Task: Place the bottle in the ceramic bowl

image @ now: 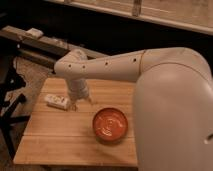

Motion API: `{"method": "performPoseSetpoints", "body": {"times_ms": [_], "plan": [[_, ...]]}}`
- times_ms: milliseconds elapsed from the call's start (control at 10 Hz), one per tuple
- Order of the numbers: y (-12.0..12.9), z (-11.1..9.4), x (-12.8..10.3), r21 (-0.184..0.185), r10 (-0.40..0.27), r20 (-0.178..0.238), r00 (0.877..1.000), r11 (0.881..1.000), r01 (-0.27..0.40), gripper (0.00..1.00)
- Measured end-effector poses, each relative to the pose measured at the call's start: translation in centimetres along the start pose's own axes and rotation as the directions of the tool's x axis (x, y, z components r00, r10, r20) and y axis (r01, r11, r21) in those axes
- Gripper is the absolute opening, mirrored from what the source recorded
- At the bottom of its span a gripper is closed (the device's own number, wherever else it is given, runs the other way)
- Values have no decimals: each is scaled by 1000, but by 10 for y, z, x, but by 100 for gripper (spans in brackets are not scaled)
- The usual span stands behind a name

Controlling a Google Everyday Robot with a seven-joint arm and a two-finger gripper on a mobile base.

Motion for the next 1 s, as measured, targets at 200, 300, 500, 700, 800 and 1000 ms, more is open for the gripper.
{"method": "performPoseSetpoints", "body": {"times_ms": [200, 300, 500, 700, 800, 1000], "plan": [[17, 1, -28, 14, -198, -12, 980, 980, 198, 65], [20, 1, -38, 21, -248, -14, 969, 968, 249, 65], [35, 7, -67, 30, -363, -17, 932, 931, 363, 65], [50, 14, -87, 28, -434, -19, 901, 900, 434, 65], [56, 21, -101, 26, -474, -20, 880, 880, 474, 65], [66, 35, -122, 20, -528, -24, 849, 849, 529, 65]]}}
